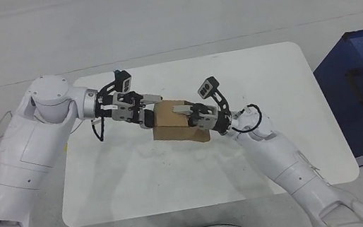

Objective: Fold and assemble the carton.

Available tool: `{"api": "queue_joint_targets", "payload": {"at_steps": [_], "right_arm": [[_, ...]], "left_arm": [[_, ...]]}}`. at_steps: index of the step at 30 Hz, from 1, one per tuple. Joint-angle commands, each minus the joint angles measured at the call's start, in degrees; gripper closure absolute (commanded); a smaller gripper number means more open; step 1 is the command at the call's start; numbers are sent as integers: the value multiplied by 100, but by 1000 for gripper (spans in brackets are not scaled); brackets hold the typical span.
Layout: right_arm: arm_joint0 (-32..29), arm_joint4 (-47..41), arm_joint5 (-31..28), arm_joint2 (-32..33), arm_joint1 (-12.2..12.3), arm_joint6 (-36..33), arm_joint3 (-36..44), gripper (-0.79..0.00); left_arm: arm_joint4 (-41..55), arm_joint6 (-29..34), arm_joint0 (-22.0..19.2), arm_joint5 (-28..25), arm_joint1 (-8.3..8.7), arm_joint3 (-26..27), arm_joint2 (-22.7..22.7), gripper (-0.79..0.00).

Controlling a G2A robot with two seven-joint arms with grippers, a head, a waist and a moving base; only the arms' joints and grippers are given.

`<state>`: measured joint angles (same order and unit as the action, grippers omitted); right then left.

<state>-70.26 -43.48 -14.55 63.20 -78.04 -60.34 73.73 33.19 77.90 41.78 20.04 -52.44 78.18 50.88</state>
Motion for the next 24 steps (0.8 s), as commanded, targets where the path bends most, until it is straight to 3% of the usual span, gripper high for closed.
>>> {"api": "queue_joint_targets", "payload": {"at_steps": [1,3,13,21,24], "right_arm": [[14,-62,43,3,3,-97,-22,0],[35,-150,99,9,8,-234,-54,0],[162,-1217,572,222,37,-1402,-416,0],[409,-1960,781,210,-38,-1603,-903,0],[480,-2029,779,191,-59,-1635,-1020,0]], "left_arm": [[-26,34,24,-6,18,5,42,-742],[-39,62,59,-1,40,29,100,-782],[114,268,492,-464,244,293,778,-785],[267,-277,1115,-1309,225,1034,796,-785],[36,-457,1189,-1296,218,1201,726,-785]]}}
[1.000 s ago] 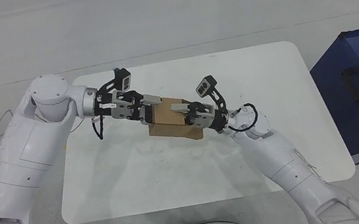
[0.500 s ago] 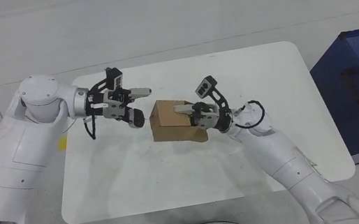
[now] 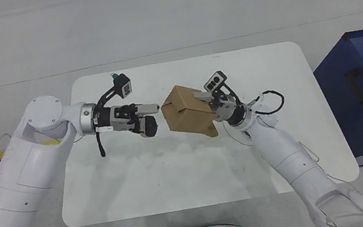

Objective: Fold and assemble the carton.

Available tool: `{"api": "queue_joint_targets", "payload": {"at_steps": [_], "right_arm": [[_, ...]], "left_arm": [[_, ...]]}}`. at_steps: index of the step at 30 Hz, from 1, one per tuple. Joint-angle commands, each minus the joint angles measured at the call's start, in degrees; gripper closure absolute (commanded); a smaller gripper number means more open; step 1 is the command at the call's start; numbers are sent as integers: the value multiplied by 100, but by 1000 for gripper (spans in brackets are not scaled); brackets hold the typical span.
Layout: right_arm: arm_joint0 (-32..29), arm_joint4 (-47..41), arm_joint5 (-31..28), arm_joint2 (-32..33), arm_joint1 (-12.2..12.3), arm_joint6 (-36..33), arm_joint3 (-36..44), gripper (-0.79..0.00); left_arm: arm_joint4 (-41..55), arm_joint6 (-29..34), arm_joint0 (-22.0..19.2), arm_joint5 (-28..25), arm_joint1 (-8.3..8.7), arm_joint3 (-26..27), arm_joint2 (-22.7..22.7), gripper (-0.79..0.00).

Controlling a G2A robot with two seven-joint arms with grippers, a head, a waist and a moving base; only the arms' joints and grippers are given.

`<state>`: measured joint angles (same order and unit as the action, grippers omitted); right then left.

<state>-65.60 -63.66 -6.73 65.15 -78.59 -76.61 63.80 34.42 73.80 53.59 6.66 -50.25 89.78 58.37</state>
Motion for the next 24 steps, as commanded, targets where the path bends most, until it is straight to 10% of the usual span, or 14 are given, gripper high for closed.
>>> {"api": "queue_joint_targets", "payload": {"at_steps": [1,24], "right_arm": [[28,-30,-4,-9,-10,-15,-54,0],[-51,145,-75,-40,-36,16,79,0]], "left_arm": [[-172,-102,11,73,-4,89,-47,-785],[-797,-872,-130,717,-171,236,-499,-785]]}}
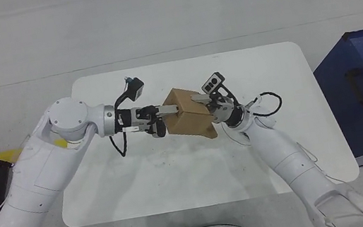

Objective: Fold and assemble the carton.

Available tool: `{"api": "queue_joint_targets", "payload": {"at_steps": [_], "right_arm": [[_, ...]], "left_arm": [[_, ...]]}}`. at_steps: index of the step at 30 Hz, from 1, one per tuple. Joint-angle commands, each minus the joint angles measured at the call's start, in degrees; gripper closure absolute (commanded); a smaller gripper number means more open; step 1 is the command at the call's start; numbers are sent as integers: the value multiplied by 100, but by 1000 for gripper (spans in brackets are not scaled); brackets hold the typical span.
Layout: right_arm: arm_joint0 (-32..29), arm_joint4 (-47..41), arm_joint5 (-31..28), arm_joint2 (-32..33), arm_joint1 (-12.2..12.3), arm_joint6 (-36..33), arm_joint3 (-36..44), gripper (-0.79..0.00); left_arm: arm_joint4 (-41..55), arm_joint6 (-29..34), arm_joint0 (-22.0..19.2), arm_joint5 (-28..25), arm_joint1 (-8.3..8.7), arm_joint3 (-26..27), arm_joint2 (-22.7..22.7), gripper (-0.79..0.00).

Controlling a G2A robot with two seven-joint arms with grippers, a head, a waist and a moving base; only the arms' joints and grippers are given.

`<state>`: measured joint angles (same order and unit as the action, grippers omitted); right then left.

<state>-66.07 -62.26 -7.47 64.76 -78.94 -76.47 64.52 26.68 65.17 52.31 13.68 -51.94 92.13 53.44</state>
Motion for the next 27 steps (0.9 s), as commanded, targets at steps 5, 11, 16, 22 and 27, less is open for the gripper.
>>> {"api": "queue_joint_targets", "payload": {"at_steps": [5,11,16,22,27], "right_arm": [[-22,52,-6,-2,-1,27,40,0],[-40,63,-38,23,-3,103,50,0],[-68,75,-69,69,2,175,63,0],[-87,76,-85,103,7,219,77,0],[-87,76,-85,103,7,219,77,0]], "left_arm": [[-61,-13,1,14,-14,15,1,-785],[-20,65,102,-114,31,-28,235,-785],[53,182,337,-251,132,-106,641,-785],[314,268,727,-423,268,-222,1288,-785],[744,527,978,-555,338,-627,1712,-785]]}}
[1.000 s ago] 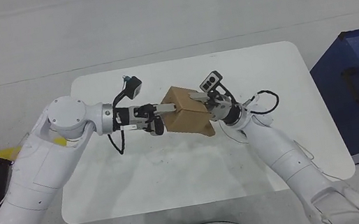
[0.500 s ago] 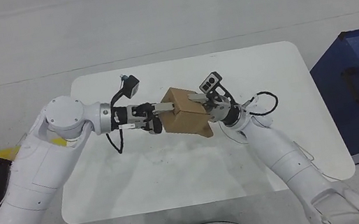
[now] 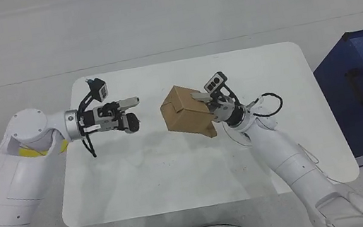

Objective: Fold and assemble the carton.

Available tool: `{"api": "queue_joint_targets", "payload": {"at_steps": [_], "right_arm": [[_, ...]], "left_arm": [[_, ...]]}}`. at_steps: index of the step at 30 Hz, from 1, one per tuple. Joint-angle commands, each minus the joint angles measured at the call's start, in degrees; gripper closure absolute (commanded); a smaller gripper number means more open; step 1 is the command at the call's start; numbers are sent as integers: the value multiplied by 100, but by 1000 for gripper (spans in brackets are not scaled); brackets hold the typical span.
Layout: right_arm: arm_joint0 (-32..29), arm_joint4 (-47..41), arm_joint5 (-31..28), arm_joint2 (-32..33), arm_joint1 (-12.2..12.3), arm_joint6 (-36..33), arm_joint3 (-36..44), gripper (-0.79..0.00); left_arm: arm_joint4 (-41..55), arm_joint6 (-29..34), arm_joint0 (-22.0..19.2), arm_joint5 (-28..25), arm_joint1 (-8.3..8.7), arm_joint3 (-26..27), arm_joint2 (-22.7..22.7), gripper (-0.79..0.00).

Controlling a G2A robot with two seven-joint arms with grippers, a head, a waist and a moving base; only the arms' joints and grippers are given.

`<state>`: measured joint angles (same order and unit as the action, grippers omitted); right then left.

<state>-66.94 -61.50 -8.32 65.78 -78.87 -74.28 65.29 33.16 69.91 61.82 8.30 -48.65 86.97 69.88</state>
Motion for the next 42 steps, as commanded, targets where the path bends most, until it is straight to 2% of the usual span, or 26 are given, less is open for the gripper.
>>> {"api": "queue_joint_targets", "payload": {"at_steps": [1,3,6,9,12,15,20,24,26,27,30,33,38,42], "right_arm": [[0,0,0,0,0,0,0,0],[31,254,103,5,17,385,48,0],[297,1101,668,112,105,1310,253,0],[563,2592,1707,112,244,2189,805,0],[779,4068,3027,-51,369,2699,1444,0],[1022,5318,4127,-383,470,2579,1874,0],[1478,6658,5380,-1029,585,1797,2117,0],[1844,7085,5841,-1750,624,2007,1845,0],[2092,7072,6092,-2141,616,2257,1680,-400],[2205,6990,6177,-2321,608,2343,1609,-770],[2529,6706,6342,-2731,601,2508,1542,-785],[2710,6429,6471,-2879,628,2638,1756,-785],[2683,6285,6632,-2812,750,2800,2326,-785],[2438,6300,6632,-2564,859,2892,2727,-785]], "left_arm": [[177,96,53,-47,18,-228,145,-785],[307,187,100,-115,40,-430,297,-785],[496,335,177,-214,74,-706,531,-785],[671,443,249,-320,98,-907,723,-785],[874,612,288,-256,100,-1004,774,-785],[874,612,288,-256,100,-1004,774,-785],[874,612,288,-256,100,-1004,774,-785],[874,612,288,-256,100,-1004,774,-785],[874,612,288,-256,100,-1004,774,-785],[874,612,288,-256,100,-1004,774,-785],[874,612,288,-256,100,-1004,774,-785],[874,612,288,-256,100,-1004,774,-785],[874,612,288,-256,100,-1004,774,-785],[874,612,288,-256,100,-1004,774,-785]]}}
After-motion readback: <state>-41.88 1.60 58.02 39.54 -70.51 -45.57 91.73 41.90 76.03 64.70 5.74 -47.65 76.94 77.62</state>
